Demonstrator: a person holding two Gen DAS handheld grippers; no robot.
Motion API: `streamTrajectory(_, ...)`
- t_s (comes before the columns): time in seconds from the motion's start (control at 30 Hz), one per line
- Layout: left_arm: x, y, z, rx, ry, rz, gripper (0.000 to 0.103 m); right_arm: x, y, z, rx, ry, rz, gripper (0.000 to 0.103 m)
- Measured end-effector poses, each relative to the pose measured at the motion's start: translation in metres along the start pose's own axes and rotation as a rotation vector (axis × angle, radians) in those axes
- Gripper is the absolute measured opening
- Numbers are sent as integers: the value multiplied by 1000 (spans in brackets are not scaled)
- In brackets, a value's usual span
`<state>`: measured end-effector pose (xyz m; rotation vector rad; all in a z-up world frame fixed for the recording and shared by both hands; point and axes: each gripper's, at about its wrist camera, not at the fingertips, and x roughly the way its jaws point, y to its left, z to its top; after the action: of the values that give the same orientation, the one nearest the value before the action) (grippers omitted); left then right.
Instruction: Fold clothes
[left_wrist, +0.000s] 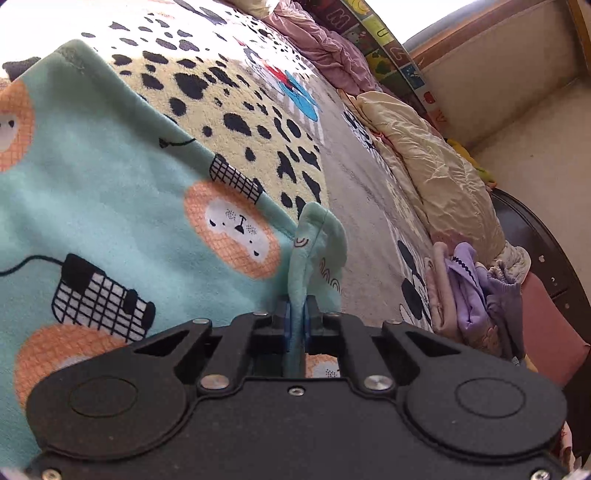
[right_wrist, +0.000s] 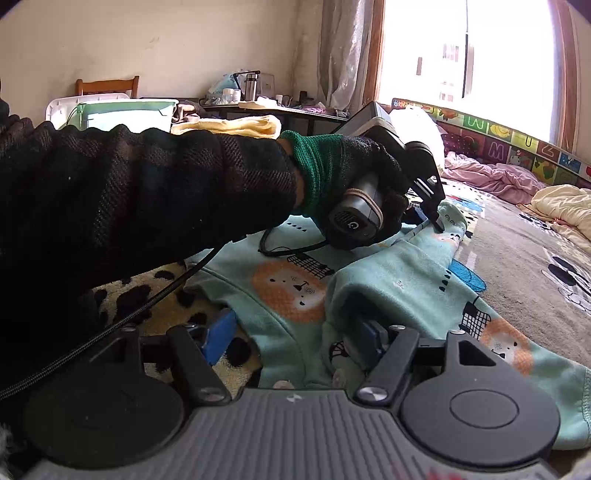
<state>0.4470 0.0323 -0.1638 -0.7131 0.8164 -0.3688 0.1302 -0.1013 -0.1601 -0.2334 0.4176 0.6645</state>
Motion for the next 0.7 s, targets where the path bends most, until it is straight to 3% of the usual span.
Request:
streamTrajectory(0.07, -3, -5, 2, 12, -9, 20, 6, 0, 1, -1, -2, 0, -1, 71)
streamTrajectory(0.13, -8, -11, 3, 56, -47, 45, 16, 0, 1, -1, 2, 0, -1, 72)
streamTrajectory(0.23, -18, -38, 2, 252, -132, 100, 18, 0, 0, -1, 10, -2, 3, 73)
streamTrajectory(0.37, -15, -52, -1, 348, -116, -74, 18, 0, 1, -2, 12, -3, 5, 76)
streamTrajectory(0.47, 13, -39, 3, 292, -23, 38, 23, 1, 2, -3, 0, 0, 1, 76)
streamTrajectory(0.5, 14, -34, 5, 251, -23, 44, 16, 1, 3, -3, -4, 1, 0, 76)
streamTrajectory(0.57, 16, -23, 11, 172, -25, 57, 15, 2, 4, -4, -7, 1, 0, 78)
streamTrajectory(0.63, 7, -34, 14, 198, -71, 40, 34, 2, 5, -4, -8, 1, 0, 80)
streamTrajectory(0.7, 7, -37, 16, 203, -77, 33, 40, 3, 6, -5, -10, 1, -1, 81)
